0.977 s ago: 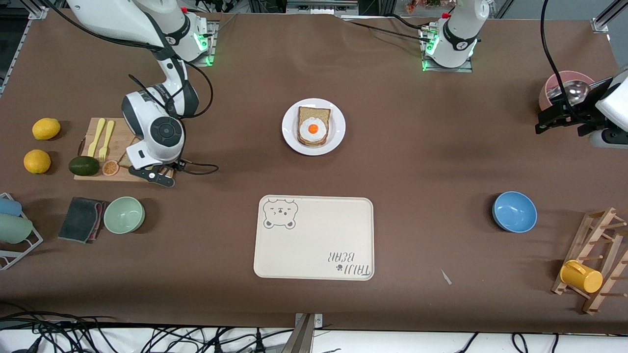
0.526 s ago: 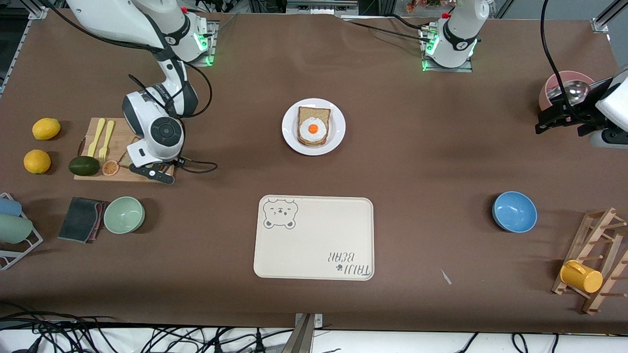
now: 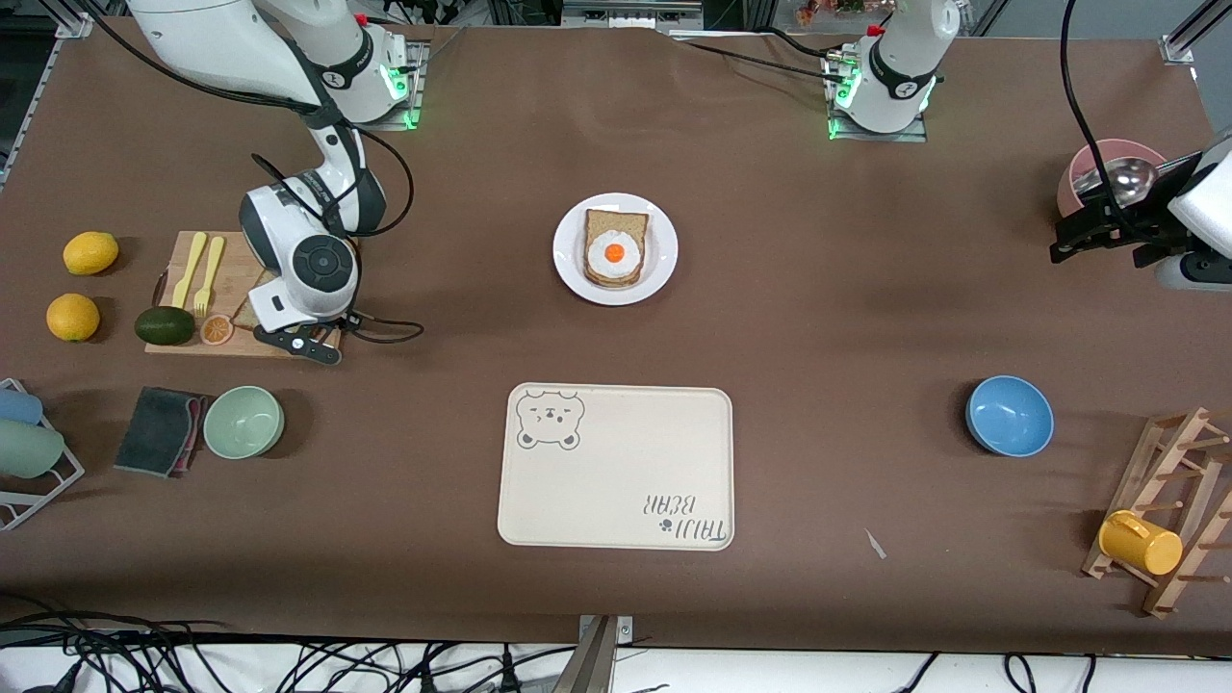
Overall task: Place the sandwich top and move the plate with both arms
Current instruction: 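Reach the right gripper to the bread slice on the cutting board and grasp it, then lift the bread slice with the right gripper and carry it to the plate, then lower the bread onto the plate's bread and open the right gripper, then withdraw the right gripper while the left gripper reaches toward the plate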
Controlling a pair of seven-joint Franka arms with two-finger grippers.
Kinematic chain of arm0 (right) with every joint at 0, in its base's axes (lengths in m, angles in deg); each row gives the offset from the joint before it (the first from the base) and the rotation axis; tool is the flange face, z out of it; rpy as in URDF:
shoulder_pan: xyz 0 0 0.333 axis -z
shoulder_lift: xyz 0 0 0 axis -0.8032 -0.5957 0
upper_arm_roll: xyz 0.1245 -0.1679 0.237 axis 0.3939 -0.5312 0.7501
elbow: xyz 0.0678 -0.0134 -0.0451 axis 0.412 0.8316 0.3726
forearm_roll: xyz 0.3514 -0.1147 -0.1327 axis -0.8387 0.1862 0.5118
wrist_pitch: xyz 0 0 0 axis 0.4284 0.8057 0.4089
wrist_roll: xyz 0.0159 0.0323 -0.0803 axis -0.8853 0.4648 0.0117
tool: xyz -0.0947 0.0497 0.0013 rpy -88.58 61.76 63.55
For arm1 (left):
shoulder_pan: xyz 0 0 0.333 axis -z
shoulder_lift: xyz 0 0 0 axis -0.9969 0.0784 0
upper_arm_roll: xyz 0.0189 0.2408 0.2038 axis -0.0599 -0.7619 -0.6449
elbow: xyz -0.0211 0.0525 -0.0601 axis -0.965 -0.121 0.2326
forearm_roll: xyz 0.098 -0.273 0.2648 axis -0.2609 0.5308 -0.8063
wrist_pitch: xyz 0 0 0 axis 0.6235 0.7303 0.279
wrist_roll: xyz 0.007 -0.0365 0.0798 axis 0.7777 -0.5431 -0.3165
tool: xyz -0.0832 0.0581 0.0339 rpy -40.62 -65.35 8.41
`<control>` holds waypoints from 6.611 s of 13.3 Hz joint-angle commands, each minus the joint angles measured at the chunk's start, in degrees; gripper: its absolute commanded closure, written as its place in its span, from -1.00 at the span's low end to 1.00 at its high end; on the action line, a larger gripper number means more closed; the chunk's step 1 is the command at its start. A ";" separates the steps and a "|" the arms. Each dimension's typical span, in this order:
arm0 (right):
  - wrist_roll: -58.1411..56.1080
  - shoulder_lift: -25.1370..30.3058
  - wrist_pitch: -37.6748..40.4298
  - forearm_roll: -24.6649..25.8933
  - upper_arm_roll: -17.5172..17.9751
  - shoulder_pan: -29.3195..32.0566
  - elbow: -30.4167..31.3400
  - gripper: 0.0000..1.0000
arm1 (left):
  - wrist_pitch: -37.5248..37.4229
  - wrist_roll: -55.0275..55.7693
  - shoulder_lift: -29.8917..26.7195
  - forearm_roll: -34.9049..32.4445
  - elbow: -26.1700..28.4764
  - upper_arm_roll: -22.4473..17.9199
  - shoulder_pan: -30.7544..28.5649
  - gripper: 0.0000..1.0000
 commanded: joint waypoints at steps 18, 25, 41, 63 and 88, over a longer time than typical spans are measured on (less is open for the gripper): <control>-4.23 0.24 18.86 -10.62 5.84 0.21 -12.87 1.00 | -0.79 0.19 0.06 -0.46 -0.59 0.41 -0.35 -1.00; 4.26 -1.79 38.40 -29.52 7.79 -4.35 -28.01 1.00 | -0.79 0.19 0.06 -0.46 -0.59 0.49 -0.35 -1.00; 52.09 -21.11 36.75 -60.64 9.10 -20.27 -52.26 1.00 | -0.79 0.28 0.06 -0.46 -0.59 0.41 -0.35 -1.00; 53.87 -24.64 32.42 -55.73 6.82 -21.33 -54.37 -1.00 | -0.79 0.28 0.06 -0.46 -0.67 0.41 -0.35 -1.00; -39.43 -10.41 58.53 -52.49 -29.48 -17.12 -55.97 -1.00 | -0.61 1.42 4.71 10.25 -0.06 0.41 0.09 -1.00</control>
